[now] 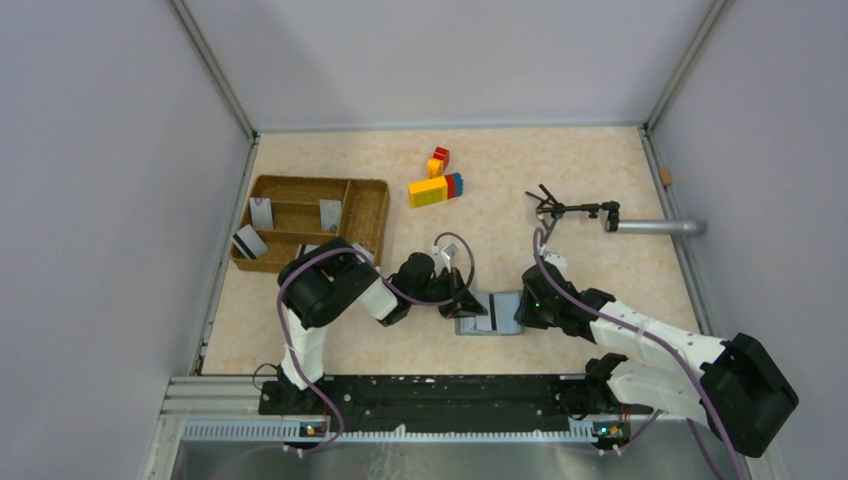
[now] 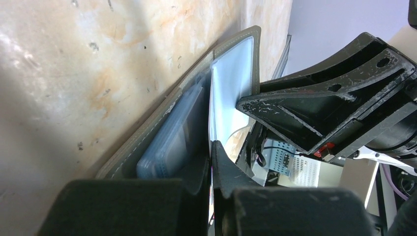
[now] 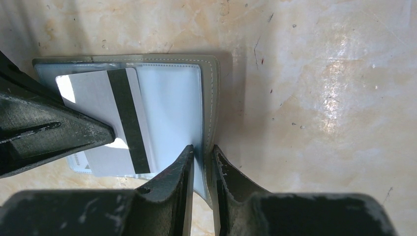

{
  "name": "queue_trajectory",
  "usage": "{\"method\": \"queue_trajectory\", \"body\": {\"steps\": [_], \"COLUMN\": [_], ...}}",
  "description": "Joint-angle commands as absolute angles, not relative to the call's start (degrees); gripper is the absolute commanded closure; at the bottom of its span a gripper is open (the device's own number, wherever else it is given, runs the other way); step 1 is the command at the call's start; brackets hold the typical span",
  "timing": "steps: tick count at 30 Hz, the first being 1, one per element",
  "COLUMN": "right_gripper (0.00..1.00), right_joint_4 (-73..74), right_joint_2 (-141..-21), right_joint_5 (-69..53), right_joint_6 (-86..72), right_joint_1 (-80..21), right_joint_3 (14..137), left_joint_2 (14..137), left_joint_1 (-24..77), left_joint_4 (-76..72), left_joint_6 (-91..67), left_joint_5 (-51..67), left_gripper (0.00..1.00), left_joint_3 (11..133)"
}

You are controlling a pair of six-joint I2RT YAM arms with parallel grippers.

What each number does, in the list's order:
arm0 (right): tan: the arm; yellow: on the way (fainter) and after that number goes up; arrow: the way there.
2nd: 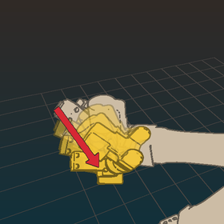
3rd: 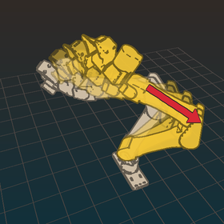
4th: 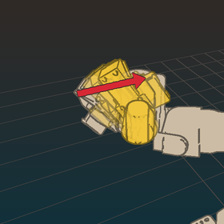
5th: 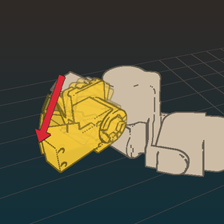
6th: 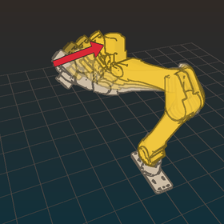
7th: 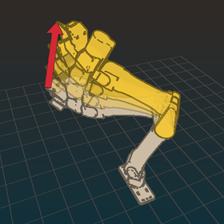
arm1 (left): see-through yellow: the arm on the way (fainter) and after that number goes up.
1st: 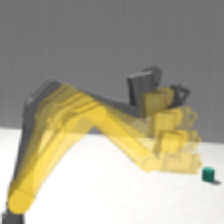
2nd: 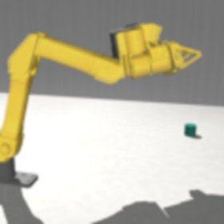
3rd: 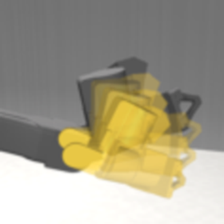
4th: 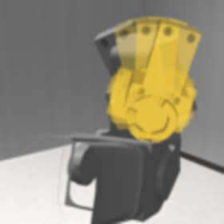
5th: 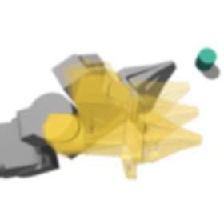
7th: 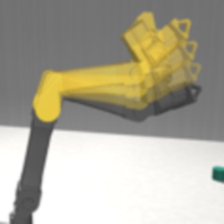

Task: Put the credit cards into the card holder
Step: Insert the credit card into the card holder.

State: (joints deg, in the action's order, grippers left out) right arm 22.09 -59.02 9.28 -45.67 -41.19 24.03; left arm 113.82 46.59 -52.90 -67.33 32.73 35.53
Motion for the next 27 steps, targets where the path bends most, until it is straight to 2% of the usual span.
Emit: {"method": "queue_trajectory", "body": {"steps": [1, 27], "right_gripper": [0.84, 0.84], "right_joint_4": [22.6, 21.4], "right_joint_2": [-58.3, -58.3], "right_joint_5": [10.3, 9.6], "right_joint_6": [-45.9, -46.0], "right_joint_1": [-41.1, -41.1], "right_joint_3": [24.0, 24.2], "left_joint_2": [113.6, 118.7], "left_joint_1": [46.5, 48.6], "left_joint_4": [-48.4, -52.4], "left_joint_6": [-65.5, -68.2], "left_joint_5": [28.6, 30.6], "left_gripper": [1.00, 1.00], "left_joint_3": [32.8, 36.2]}}
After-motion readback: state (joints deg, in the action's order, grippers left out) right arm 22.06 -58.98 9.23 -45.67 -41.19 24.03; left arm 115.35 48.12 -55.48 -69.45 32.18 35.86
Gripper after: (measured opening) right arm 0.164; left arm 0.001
